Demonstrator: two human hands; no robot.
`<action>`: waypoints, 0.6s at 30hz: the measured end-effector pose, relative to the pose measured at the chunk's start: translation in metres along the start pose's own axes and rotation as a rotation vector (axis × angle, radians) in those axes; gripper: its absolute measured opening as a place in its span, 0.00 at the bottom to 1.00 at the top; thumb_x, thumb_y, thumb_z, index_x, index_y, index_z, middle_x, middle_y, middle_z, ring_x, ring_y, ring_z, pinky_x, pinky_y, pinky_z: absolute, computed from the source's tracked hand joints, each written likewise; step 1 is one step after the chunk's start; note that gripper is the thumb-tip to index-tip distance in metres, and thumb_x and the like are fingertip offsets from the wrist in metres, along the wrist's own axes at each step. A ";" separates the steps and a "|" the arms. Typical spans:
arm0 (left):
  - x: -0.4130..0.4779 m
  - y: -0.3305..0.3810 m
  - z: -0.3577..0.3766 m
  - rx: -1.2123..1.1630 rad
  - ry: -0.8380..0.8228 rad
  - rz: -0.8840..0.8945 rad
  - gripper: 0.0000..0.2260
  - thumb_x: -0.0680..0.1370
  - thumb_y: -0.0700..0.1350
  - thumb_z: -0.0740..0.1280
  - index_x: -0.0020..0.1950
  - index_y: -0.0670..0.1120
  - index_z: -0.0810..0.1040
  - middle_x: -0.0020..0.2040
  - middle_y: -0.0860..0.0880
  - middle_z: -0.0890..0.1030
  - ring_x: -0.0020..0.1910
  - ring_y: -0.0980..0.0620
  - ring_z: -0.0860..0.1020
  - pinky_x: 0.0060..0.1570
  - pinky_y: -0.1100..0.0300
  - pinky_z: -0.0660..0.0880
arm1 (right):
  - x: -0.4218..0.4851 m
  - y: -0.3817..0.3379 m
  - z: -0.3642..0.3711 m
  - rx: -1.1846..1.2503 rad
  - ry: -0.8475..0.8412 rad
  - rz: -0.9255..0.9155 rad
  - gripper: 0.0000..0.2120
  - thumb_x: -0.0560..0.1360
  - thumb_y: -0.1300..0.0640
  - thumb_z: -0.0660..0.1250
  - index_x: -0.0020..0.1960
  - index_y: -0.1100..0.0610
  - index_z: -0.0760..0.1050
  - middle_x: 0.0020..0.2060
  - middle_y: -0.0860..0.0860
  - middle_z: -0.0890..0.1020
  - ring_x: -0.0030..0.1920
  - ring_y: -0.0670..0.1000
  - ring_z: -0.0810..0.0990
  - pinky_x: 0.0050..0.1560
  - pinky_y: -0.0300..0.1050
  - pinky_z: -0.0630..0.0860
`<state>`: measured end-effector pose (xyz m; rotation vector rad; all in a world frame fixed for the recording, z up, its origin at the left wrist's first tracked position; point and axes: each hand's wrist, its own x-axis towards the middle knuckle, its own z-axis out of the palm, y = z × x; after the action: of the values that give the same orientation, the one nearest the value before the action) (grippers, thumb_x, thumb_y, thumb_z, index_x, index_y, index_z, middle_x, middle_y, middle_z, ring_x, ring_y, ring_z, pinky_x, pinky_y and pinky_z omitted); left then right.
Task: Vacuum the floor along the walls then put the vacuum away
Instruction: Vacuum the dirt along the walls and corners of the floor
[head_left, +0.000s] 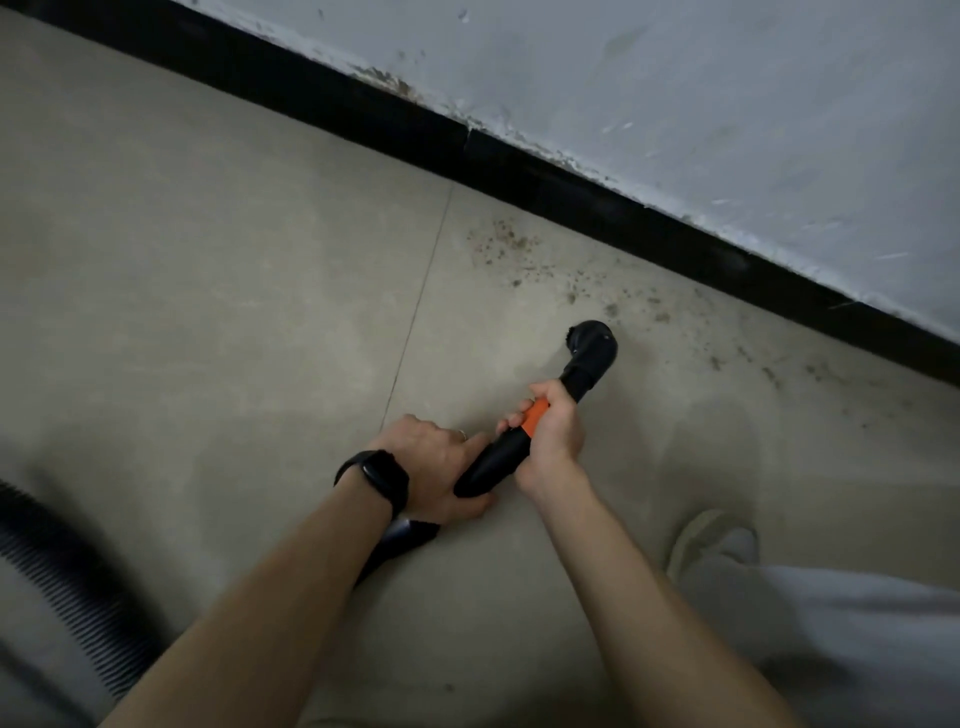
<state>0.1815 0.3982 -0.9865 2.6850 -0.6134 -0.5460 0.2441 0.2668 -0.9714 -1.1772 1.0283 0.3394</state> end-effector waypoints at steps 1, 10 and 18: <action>-0.001 0.001 -0.002 0.009 -0.015 -0.012 0.20 0.71 0.69 0.51 0.49 0.55 0.63 0.45 0.51 0.80 0.41 0.46 0.81 0.37 0.57 0.65 | -0.001 0.001 0.000 -0.007 -0.019 0.008 0.09 0.73 0.62 0.65 0.37 0.56 0.68 0.25 0.50 0.71 0.21 0.50 0.69 0.24 0.40 0.70; -0.051 0.014 0.012 0.023 0.043 -0.324 0.19 0.76 0.67 0.55 0.53 0.51 0.64 0.46 0.49 0.83 0.42 0.43 0.81 0.37 0.56 0.65 | -0.011 0.029 0.016 -0.074 -0.179 0.056 0.07 0.71 0.61 0.66 0.38 0.55 0.69 0.25 0.49 0.71 0.20 0.50 0.69 0.24 0.40 0.70; -0.047 0.030 0.006 0.024 -0.041 -0.558 0.17 0.76 0.65 0.57 0.49 0.52 0.61 0.44 0.50 0.82 0.40 0.45 0.81 0.35 0.56 0.67 | -0.006 0.026 0.028 -0.136 -0.372 0.112 0.05 0.67 0.61 0.67 0.40 0.57 0.71 0.27 0.52 0.70 0.22 0.51 0.67 0.25 0.40 0.69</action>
<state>0.1295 0.3936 -0.9667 2.8631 0.1398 -0.7327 0.2362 0.3036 -0.9820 -1.1261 0.7544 0.6984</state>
